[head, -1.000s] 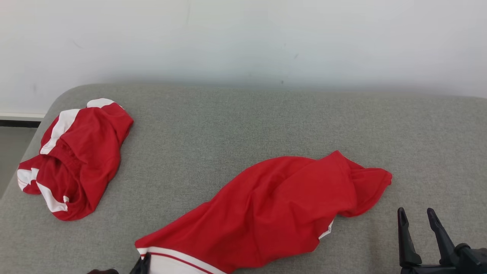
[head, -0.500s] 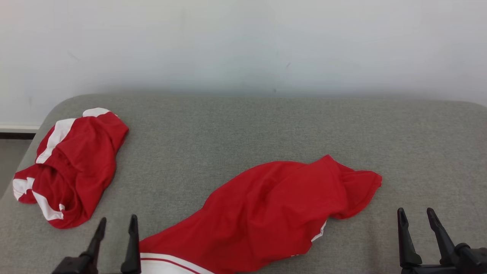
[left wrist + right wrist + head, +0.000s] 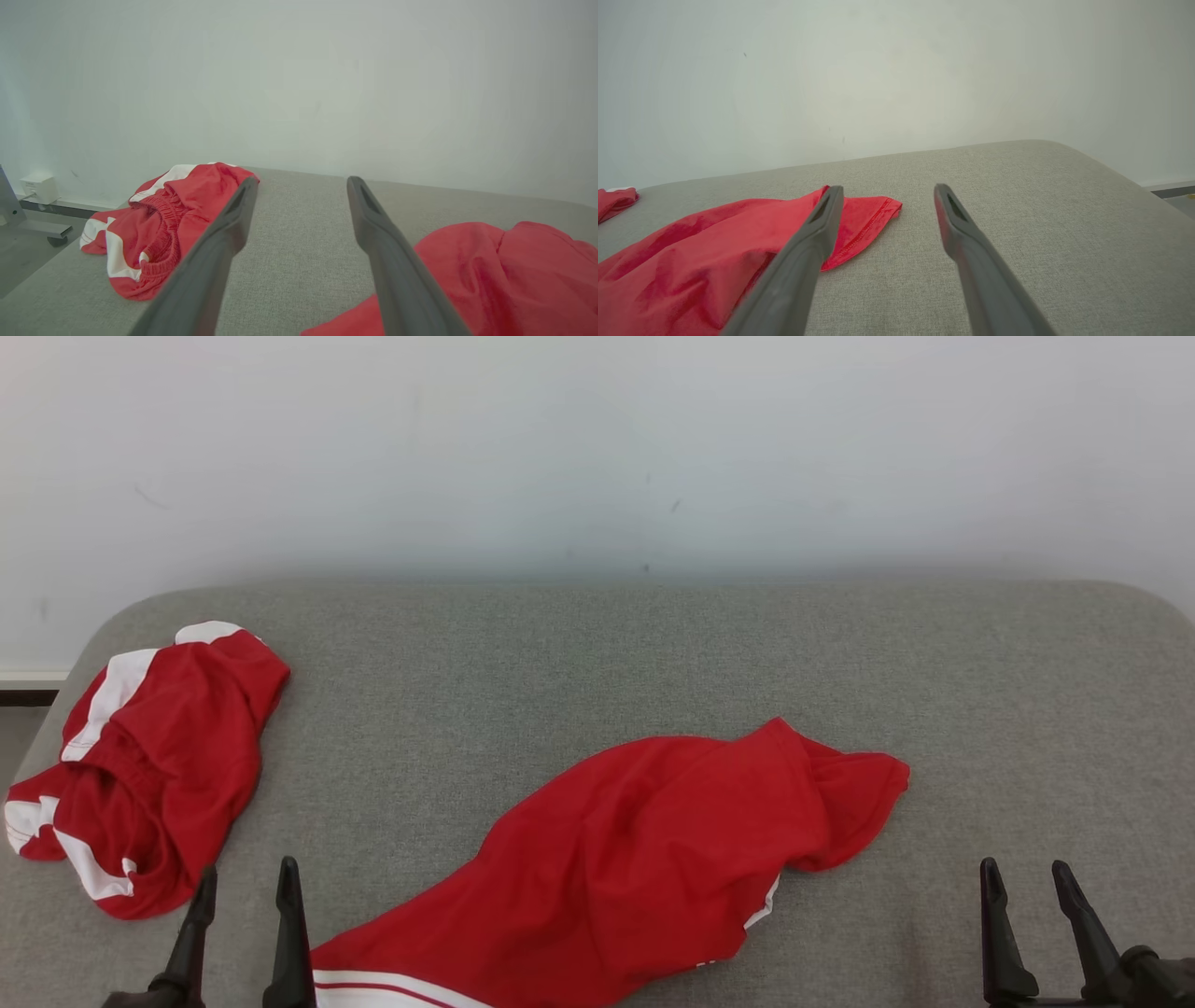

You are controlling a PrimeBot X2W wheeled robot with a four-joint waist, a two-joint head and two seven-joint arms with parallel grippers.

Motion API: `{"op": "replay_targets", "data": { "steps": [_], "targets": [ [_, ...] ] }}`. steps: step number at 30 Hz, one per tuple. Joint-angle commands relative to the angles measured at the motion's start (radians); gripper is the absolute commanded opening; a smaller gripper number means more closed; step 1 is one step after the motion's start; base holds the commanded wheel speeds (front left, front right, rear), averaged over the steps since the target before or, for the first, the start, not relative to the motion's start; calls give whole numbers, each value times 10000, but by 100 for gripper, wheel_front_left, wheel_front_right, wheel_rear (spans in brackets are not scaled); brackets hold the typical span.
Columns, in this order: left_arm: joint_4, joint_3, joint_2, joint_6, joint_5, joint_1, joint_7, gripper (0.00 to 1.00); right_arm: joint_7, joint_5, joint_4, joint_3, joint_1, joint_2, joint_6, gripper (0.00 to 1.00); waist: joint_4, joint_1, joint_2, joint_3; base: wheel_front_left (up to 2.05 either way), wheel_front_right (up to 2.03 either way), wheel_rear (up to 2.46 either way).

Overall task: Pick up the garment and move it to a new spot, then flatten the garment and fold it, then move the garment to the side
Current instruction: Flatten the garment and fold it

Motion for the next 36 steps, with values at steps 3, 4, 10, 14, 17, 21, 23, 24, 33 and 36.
{"op": "replay_targets", "data": {
  "steps": [3,4,10,14,17,21,23,24,33,36],
  "targets": [
    [131,154,-209,-208,225,104,-29,100,-2,134,60,0,96,17,-23,100,11,0,0,-10,0,0,0],
    [179,212,-269,-274,299,100,-29,100,-2,144,79,5,90,14,-24,100,22,0,0,-13,0,0,0],
    [460,539,-596,-669,638,-48,-30,100,-2,195,548,751,-380,-402,-24,100,159,0,0,-11,0,0,0],
    [592,606,-788,-856,882,-175,-30,100,17,242,1217,1487,-1021,-798,-23,100,400,0,0,39,0,0,0],
    [650,560,-953,-947,964,-266,-30,100,23,423,1933,1926,-1673,-1048,-23,100,683,0,0,91,0,0,0],
    [747,525,-1129,-1082,1092,-372,-30,100,17,758,3043,2432,-2551,-1274,-23,100,1094,0,0,259,0,0,0],
    [828,483,-1192,-1133,1142,-438,-30,100,14,902,3579,2637,-2979,-1283,-23,100,1299,0,0,378,0,0,0],
    [883,467,-1217,-1176,1157,-478,-30,100,13,975,3882,2711,-3141,-1302,-24,100,1412,0,0,440,0,0,0],
    [1135,377,-1400,-1354,1298,-715,-31,100,29,2059,6324,3392,-4144,-1123,-23,85,1996,0,0,612,0,0,0],
    [1126,475,-1435,-1386,1318,-643,-31,100,11,2334,6509,3636,-4197,-1132,-24,0,1908,0,0,582,0,0,0]
  ]
}}
